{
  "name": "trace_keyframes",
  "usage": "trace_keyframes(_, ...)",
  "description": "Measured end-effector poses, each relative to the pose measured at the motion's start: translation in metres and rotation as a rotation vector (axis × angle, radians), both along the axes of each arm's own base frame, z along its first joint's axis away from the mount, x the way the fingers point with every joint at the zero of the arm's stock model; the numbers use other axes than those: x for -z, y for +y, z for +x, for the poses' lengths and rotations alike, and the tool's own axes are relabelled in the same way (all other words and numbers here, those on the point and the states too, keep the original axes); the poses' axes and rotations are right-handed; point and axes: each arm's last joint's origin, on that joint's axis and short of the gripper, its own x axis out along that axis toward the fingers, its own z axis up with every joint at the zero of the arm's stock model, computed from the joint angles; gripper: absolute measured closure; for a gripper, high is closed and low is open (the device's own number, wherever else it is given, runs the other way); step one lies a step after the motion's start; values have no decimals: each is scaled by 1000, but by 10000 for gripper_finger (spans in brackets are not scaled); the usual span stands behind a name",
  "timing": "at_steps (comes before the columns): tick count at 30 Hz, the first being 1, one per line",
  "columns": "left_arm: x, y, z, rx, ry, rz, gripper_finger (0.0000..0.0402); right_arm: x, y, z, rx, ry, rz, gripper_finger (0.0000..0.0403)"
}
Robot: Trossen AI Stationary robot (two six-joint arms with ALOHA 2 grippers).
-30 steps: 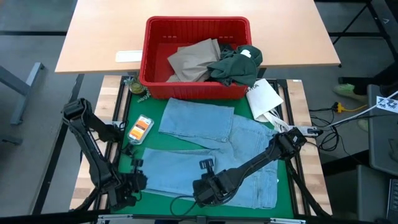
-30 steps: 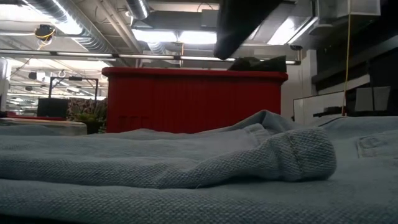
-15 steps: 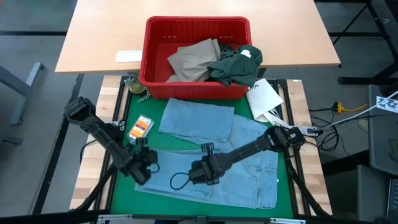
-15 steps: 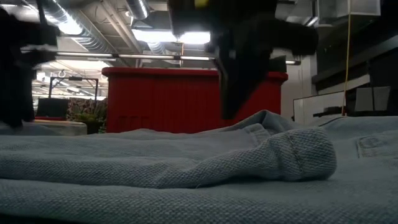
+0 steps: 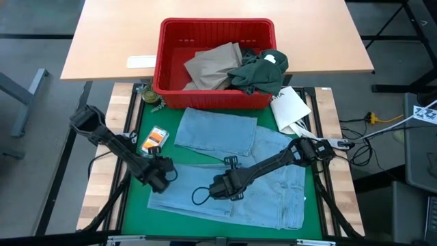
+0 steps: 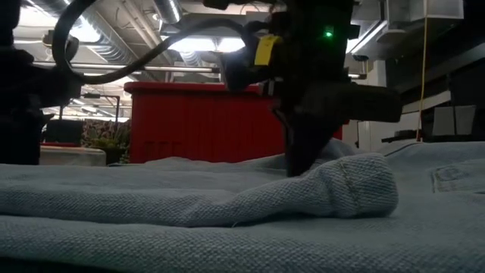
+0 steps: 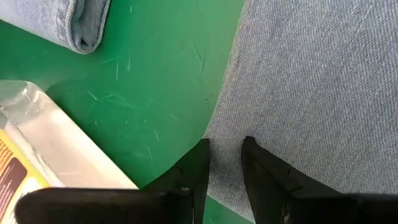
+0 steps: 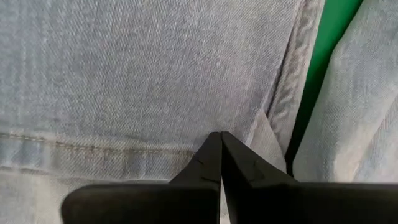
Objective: Fold Laundry from Bin
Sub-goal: Fold the blue pants
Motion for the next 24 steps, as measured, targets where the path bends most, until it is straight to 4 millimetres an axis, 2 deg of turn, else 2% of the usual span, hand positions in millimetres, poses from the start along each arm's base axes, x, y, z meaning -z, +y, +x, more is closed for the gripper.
trace_keyframes(7,-45,-8,7,1,27,-71,321,-17,7,6,-17,-47,21,402)
trace_keyframes(11,-65,-12,5,11,6,-188,331,-30,15,9,-68,-77,32,402)
trace_keyframes(17,-71,-18,-1,34,22,-273,339,-45,25,10,-124,-84,122,402)
trace_keyframes(24,-71,-22,-3,62,8,-268,339,-46,26,11,-126,-72,188,402)
